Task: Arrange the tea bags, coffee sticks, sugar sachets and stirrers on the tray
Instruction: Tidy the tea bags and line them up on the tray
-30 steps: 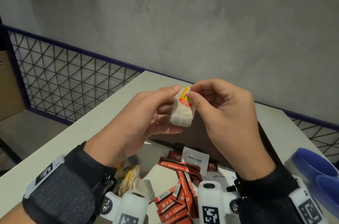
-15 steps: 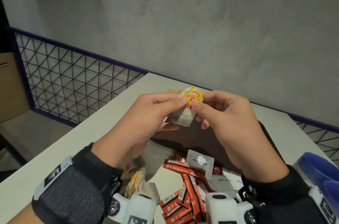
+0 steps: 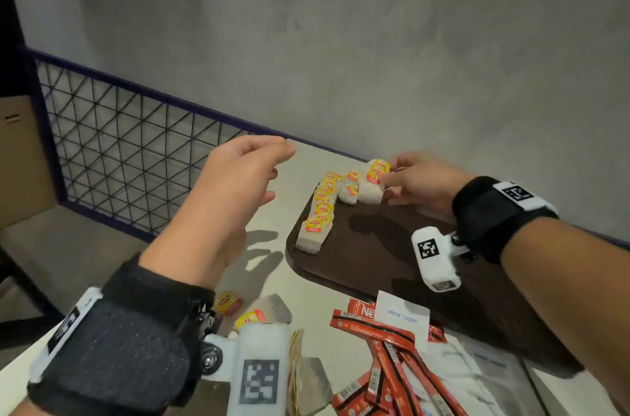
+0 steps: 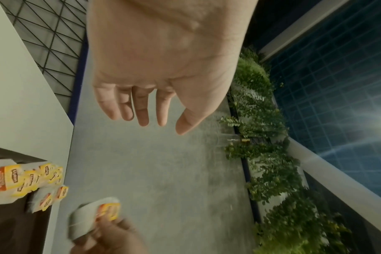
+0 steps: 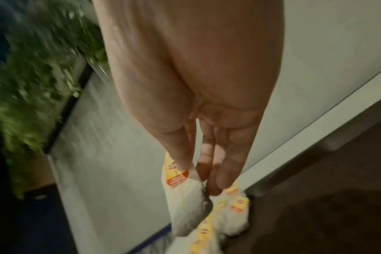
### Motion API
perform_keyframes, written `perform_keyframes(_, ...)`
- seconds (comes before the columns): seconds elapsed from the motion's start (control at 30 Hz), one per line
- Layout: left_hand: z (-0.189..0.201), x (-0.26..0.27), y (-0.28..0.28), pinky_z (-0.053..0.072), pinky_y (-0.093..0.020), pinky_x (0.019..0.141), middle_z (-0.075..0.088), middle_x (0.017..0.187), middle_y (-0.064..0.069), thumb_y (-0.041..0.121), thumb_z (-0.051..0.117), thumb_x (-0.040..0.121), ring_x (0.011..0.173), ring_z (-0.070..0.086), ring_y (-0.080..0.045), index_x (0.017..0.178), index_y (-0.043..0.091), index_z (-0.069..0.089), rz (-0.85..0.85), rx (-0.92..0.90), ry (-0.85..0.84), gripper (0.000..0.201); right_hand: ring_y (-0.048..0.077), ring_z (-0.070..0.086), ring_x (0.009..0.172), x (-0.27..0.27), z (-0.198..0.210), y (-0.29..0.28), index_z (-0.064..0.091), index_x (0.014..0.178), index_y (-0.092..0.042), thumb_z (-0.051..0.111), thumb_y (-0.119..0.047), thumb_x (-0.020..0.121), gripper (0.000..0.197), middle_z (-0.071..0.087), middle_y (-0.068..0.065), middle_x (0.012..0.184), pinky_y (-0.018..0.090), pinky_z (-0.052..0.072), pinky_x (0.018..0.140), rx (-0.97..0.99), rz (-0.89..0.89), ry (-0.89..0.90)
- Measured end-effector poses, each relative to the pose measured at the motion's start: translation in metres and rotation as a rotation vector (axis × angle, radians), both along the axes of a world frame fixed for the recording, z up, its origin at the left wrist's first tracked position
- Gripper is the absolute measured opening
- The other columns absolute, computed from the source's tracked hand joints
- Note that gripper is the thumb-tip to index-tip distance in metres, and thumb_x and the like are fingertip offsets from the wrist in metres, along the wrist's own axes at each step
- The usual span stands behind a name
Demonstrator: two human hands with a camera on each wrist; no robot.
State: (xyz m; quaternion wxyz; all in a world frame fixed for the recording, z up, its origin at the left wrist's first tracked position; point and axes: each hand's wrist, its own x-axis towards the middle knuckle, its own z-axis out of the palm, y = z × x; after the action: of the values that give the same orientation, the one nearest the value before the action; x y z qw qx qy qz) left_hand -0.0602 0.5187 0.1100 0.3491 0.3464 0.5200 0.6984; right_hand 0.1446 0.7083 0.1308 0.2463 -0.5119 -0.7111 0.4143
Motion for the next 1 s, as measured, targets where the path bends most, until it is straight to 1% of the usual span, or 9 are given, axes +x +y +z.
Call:
perform_keyframes(0.13,-0.002,-0.005,0.002,0.054,-0.038,0.088,0.075,0.108,0.002,0.031,0.073,0.09,0.108,0.066,-0.018,0.102,0.025,0.076,0.003,0.017,-0.033,0.014,0.018,0.063,0.063,-0.009,-0.034,0.025,0.053,0.081,-0.012,0.066,0.003,0.092,0.022,0.059,0.012,0.073,0.031,0.06,0.063,-0.057,-0.004,-0.12)
perform_keyframes(0.33,-0.007,-0.004,0.006,0.056,-0.041,0.092,0.075,0.109,0.001,0.028,0.072,0.091,0.108,0.068,-0.018,0.101,0.021,0.076,-0.008,0.022,-0.069,0.013,0.022,0.07,0.059,-0.028,-0.06,0.048,0.053,0.088,-0.008,0.062,0.004,0.095,0.016,0.063,0.019,0.083,0.03,0.059,0.052,-0.161,-0.058,-0.094)
perform_keyframes(0.4,-0.008,-0.005,0.008,0.056,-0.04,0.09,0.076,0.109,0.0,0.027,0.073,0.09,0.107,0.068,-0.018,0.1,0.021,0.076,-0.006,0.021,-0.082,0.012,0.022,0.068,0.064,-0.034,-0.063,0.055,0.056,0.086,-0.008,0.06,0.004,0.095,0.016,0.063,0.016,0.084,0.032,0.061,0.059,-0.137,-0.077,-0.1)
perform_keyframes(0.5,-0.01,-0.006,0.008,0.055,-0.038,0.086,0.076,0.108,0.0,0.026,0.073,0.09,0.106,0.069,-0.018,0.1,0.021,0.076,-0.003,0.027,-0.094,0.011,0.024,0.066,0.072,-0.04,-0.067,0.063,0.057,0.085,-0.008,0.06,0.003,0.095,0.015,0.065,0.014,0.086,0.037,0.061,0.075,-0.141,-0.102,-0.1)
perform_keyframes(0.63,-0.011,-0.006,0.009,0.055,-0.038,0.086,0.077,0.107,0.0,0.024,0.073,0.09,0.105,0.069,-0.018,0.098,0.02,0.077,-0.001,0.036,-0.106,0.01,0.023,0.068,0.074,-0.048,-0.067,0.065,0.06,0.09,-0.004,0.065,-0.001,0.093,0.007,0.065,0.015,0.089,0.034,0.061,0.07,-0.152,-0.132,-0.044)
perform_keyframes(0.77,-0.012,-0.007,0.01,0.055,-0.038,0.086,0.077,0.106,-0.002,0.022,0.074,0.09,0.105,0.07,-0.02,0.095,0.02,0.077,0.005,0.03,-0.116,0.007,0.032,0.069,0.101,-0.05,-0.065,0.064,0.062,0.108,0.0,0.075,0.0,0.086,0.026,0.062,0.021,0.11,0.039,0.064,0.076,-0.174,-0.194,0.006)
perform_keyframes(0.87,-0.013,-0.008,0.01,0.056,-0.039,0.087,0.077,0.108,-0.005,0.022,0.074,0.09,0.107,0.07,-0.022,0.095,0.019,0.077,0.016,0.027,-0.121,0.007,0.031,0.066,0.102,-0.051,-0.064,0.06,0.057,0.113,-0.002,0.074,-0.003,0.088,0.031,0.06,0.021,0.115,0.036,0.062,0.071,-0.208,-0.215,-0.007)
perform_keyframes(0.93,-0.013,-0.009,0.011,0.056,-0.039,0.087,0.076,0.11,-0.007,0.022,0.073,0.09,0.109,0.07,-0.025,0.095,0.018,0.076,0.022,0.029,-0.126,0.007,0.03,0.064,0.105,-0.05,-0.064,0.06,0.057,0.115,-0.004,0.073,-0.002,0.088,0.031,0.058,0.02,0.115,0.036,0.061,0.075,-0.227,-0.225,-0.016)
perform_keyframes(1.0,-0.013,-0.009,0.011,0.056,-0.039,0.087,0.076,0.112,-0.008,0.021,0.073,0.09,0.112,0.069,-0.026,0.096,0.017,0.076,0.02,0.029,-0.131,0.008,0.028,0.062,0.099,-0.049,-0.065,0.063,0.061,0.113,-0.002,0.072,0.003,0.087,0.029,0.057,0.018,0.112,0.037,0.061,0.08,-0.24,-0.228,-0.017)
